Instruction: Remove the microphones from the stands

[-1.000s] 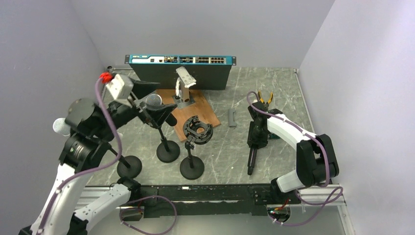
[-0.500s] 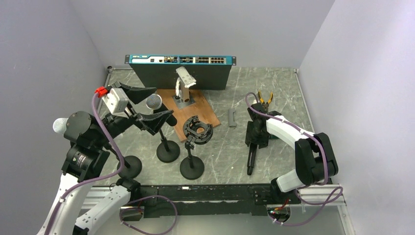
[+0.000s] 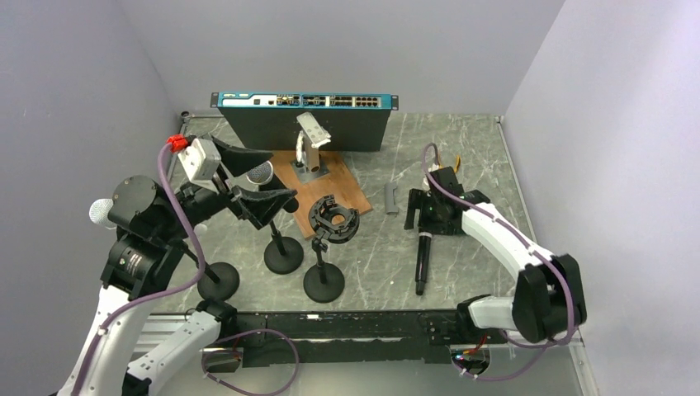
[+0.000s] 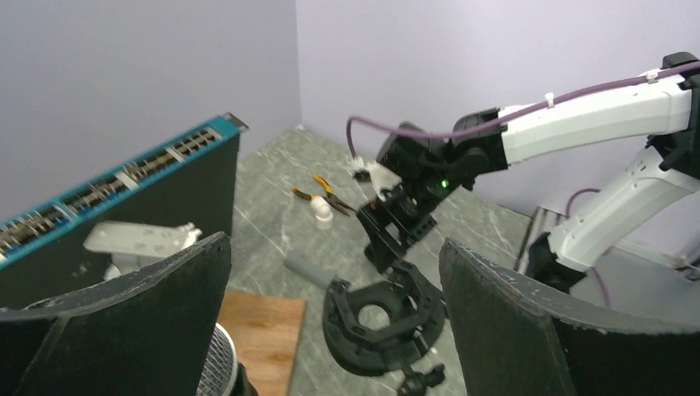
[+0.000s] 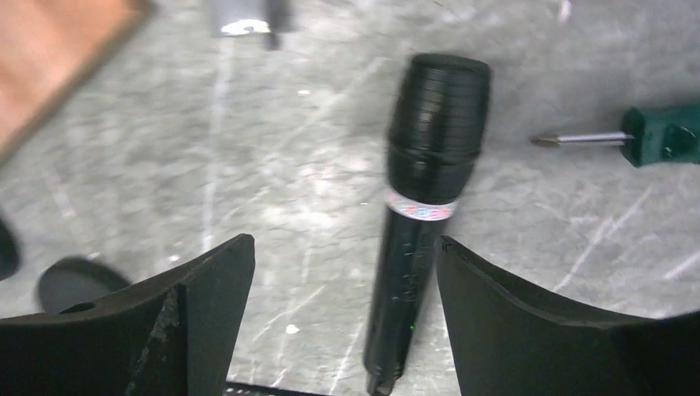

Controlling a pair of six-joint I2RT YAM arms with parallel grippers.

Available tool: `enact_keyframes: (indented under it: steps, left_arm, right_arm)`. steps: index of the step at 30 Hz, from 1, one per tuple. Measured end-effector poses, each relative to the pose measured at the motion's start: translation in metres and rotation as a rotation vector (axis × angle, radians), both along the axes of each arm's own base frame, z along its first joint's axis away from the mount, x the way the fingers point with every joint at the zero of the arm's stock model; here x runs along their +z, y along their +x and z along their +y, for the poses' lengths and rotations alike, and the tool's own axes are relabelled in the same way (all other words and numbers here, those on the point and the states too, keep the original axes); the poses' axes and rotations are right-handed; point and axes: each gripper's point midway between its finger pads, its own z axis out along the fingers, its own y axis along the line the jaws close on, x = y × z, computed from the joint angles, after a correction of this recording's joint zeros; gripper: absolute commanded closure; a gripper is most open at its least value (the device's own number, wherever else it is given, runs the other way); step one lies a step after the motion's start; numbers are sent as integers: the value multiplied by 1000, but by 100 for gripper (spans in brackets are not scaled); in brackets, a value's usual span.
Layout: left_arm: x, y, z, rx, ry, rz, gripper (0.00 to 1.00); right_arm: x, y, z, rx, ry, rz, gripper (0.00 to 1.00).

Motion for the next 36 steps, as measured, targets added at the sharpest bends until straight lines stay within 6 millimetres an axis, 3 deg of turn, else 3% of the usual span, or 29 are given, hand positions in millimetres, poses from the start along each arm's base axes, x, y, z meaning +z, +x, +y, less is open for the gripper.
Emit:
enact_keyframes:
  steps: [5,11,16,22,30,33,36]
  left_arm:
    - [-10,-21,2,-40,-37,125,1]
    - [-11,-52,0,-135,-113,267,1]
    - [-27,-54,-1,-132,-121,384,5]
    - [-61,-50,-15,-169,-97,532,10]
    - [-84,-74,-49,-264,-9,636,18]
    - [-92,-84,-56,-261,28,651,27]
    - [-105,-90,-58,-219,67,674,30]
  right_arm:
    - [43,3,30,118,166,-129,17]
    - [94,-9,73,276,420,-205,15]
    - [147,-20,97,379,596,-286,14]
    - [195,-41,117,489,757,-353,1]
    - [225,-87,163,682,776,-388,0]
    - [221,-81,163,644,753,-391,0]
    - [216,-71,161,591,723,-397,0]
